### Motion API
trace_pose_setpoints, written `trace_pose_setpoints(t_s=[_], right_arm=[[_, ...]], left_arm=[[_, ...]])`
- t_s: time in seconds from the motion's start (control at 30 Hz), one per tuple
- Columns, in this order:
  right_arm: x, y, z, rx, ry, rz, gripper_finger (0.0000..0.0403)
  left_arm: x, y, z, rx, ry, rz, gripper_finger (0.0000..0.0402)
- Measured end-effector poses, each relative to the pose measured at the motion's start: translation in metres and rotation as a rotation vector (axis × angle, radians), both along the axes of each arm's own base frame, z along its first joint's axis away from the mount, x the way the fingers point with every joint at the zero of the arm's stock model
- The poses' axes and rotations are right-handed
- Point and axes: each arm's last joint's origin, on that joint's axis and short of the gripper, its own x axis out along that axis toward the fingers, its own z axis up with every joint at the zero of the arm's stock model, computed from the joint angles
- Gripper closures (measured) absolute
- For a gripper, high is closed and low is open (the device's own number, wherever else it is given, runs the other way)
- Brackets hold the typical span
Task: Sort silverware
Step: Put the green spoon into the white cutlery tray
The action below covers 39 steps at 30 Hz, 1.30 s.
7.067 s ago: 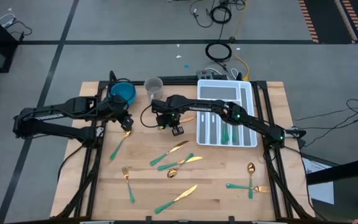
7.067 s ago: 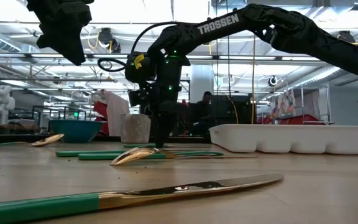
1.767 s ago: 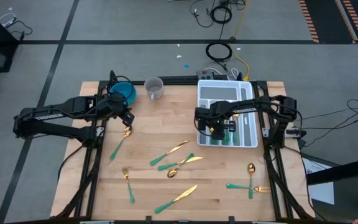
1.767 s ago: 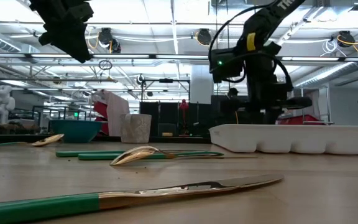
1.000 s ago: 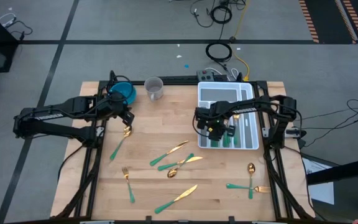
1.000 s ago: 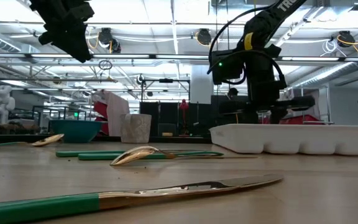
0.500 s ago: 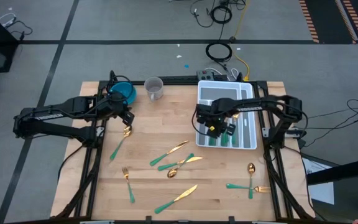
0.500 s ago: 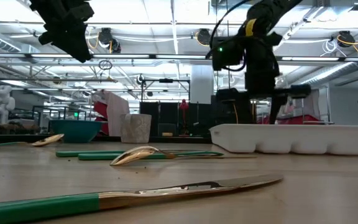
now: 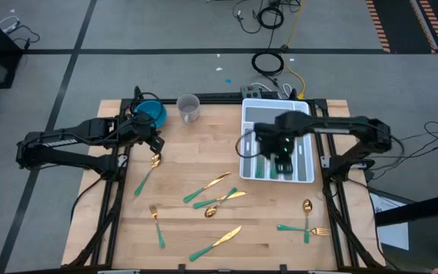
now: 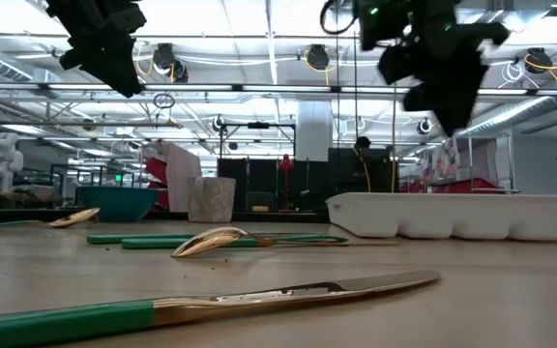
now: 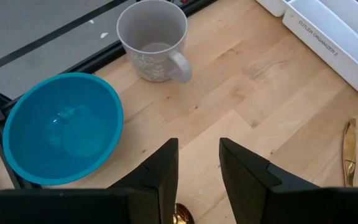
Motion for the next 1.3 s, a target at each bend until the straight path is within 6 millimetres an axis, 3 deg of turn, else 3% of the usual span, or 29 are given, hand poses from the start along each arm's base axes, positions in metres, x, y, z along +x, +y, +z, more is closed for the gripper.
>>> trace_pose_setpoints(t_s=[0.33, 0.47, 0.57, 0.87, 1.13, 1.3], right_arm=[[-0.076, 0.089, -0.019, 0.103, 0.059, -0.666, 0.0261], [-0.087, 0.119, -0.026, 0.2, 0.05, -0.883, 0.0261], [-0.091, 0.136, -0.03, 0.167, 0.049, -0.979, 0.0261], [-0.098, 0.177, -0.052, 0.052, 0.137, -1.099, 0.0257], [-0.107, 0.205, -0.073, -0.039, 0.201, -1.22, 0.02], [-0.107, 0.211, -0.085, -0.107, 0.242, -1.222, 0.0185]], left_arm=[[0.0, 0.0, 0.0, -0.002, 0.002, -0.01, 0.0278], [0.0, 0.0, 0.0, -0.004, 0.002, -0.012, 0.0278], [0.0, -0.001, 0.0, -0.013, 0.001, -0.019, 0.0278], [0.001, -0.001, 0.0, -0.04, -0.004, -0.04, 0.0278], [0.001, -0.002, 0.0, -0.045, -0.013, -0.045, 0.0278], [0.002, -0.001, 0.0, -0.045, -0.017, -0.044, 0.0278]])
